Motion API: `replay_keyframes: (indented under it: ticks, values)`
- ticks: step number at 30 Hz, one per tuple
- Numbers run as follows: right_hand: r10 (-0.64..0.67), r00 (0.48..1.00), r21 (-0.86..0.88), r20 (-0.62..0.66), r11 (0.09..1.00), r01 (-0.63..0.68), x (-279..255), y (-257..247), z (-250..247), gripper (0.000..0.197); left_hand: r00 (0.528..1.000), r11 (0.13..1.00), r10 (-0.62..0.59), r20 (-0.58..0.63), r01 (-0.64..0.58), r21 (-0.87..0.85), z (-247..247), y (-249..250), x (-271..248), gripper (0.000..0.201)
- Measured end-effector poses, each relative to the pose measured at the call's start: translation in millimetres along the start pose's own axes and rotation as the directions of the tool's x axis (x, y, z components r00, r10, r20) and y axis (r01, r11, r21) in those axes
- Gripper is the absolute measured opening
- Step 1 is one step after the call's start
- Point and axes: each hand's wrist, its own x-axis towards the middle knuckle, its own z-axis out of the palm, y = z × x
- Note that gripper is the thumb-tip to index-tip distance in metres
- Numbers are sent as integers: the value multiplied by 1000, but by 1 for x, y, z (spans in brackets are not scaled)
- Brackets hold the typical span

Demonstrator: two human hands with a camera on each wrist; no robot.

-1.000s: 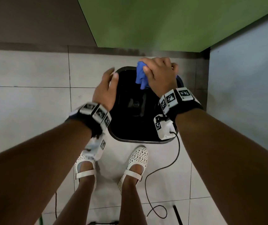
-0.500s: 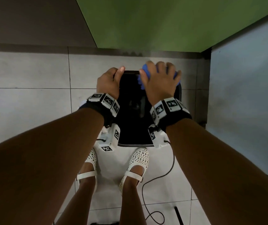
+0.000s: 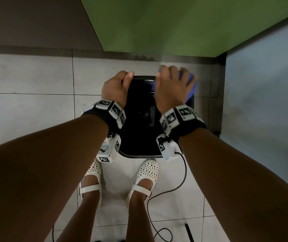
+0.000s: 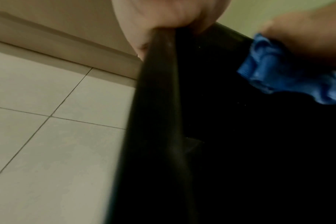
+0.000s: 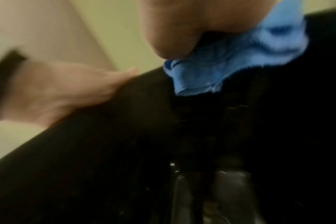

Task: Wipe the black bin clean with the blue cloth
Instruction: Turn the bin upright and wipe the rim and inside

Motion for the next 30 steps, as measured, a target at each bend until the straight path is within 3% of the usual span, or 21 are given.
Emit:
replay_keyframes:
  ticks: [2, 3, 7, 11, 14, 16, 19, 23, 27, 30]
  values:
    - [-169, 986, 25, -13, 985, 169, -1, -22, 1, 37, 1000, 1000, 14, -12, -14, 10, 0, 0, 0, 39]
    - [-190, 980, 46, -57, 980, 193, -1, -31, 3, 37, 1000, 1000, 13, -15, -13, -2, 0, -1, -1, 39]
    - [-163, 986, 48, -37, 985, 164, -4, -29, 5, 43, 998, 996, -47, -46, 43, -80, 1, 1, -2, 36]
    - [99, 995, 51, -11, 994, -98, -12, 13, 3, 46, 994, 994, -97, -54, 94, -63, 2, 2, -3, 36]
    - [342, 940, 183, 17, 923, -339, -20, 32, 3, 47, 993, 991, -104, -50, 100, -87, 1, 2, -4, 34]
    - [363, 931, 239, 22, 903, -358, -20, 36, 3, 45, 994, 993, -99, -53, 95, -76, 1, 4, -9, 33]
    - [227, 973, 263, 37, 937, -228, -7, 40, -2, 40, 993, 995, -102, -67, 103, 18, 2, 2, -25, 33]
    - [-30, 999, 188, 45, 982, 21, 13, 42, -12, 37, 994, 938, -108, 12, 98, 332, -2, 1, -44, 41]
    - [-196, 981, 62, 1, 979, 196, 18, 29, -10, 37, 977, 941, 47, 207, -112, 318, 4, 26, -29, 44]
    - [-173, 982, 21, -74, 984, 175, 19, 19, -7, 54, 945, 952, 111, 308, -190, 240, 19, 42, -11, 42]
